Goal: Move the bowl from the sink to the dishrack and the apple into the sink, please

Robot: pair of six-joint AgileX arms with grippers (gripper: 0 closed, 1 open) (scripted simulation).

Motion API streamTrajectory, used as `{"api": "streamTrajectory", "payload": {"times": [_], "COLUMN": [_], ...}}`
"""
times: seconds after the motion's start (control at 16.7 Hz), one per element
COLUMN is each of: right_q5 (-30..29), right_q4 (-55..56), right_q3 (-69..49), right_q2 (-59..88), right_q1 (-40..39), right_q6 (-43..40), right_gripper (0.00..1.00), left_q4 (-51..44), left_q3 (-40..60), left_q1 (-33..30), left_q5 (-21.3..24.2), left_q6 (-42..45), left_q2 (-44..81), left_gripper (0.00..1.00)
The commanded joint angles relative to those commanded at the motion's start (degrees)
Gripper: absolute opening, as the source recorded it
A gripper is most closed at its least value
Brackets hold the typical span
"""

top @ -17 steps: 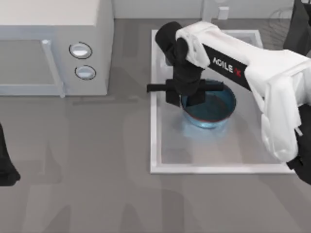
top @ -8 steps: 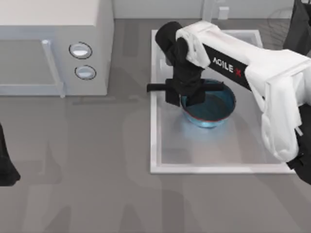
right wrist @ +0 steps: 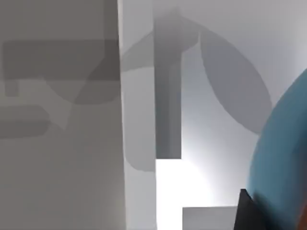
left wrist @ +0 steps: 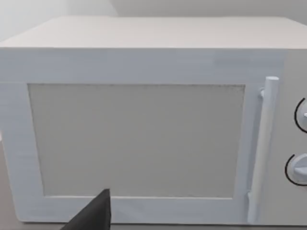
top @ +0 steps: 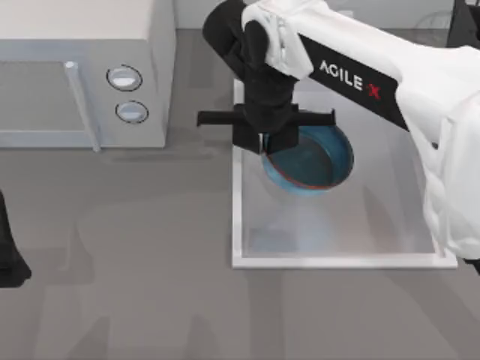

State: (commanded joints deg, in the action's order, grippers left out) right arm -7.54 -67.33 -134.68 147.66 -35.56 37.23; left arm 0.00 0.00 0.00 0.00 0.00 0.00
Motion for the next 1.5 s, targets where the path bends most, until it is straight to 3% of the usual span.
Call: {"api": "streamTrajectory", "payload": {"times": [0.48,0.78,1.2,1.5], "right_q5": [-1.5,-2.2,-2.0,2.4], "right_q4": [-16.3,-22.5,-22.2,-10.6], "right_q3": [19.2,26.8,27.3,30.9], "right_q2": [-34.0,-46.2,-46.9,-49.7], "right_q1": [-14.6,-20.6,-20.2,-9.9], "right_q6": [13.9,19.4,19.3,11.8], "right_gripper": [0.0,0.0,0.0,0.0], "left_q4": [0.0,0.0,0.0,0.0], "left_q3": [0.0,0.0,0.0,0.0], "left_q1": [0.0,0.0,0.0,0.0], "left_q5": [0.0,0.0,0.0,0.0], "left_q6": [0.0,0.0,0.0,0.0], "left_q2": [0.0,0.0,0.0,0.0], "left_gripper": [1.0,1.0,1.0,1.0]}}
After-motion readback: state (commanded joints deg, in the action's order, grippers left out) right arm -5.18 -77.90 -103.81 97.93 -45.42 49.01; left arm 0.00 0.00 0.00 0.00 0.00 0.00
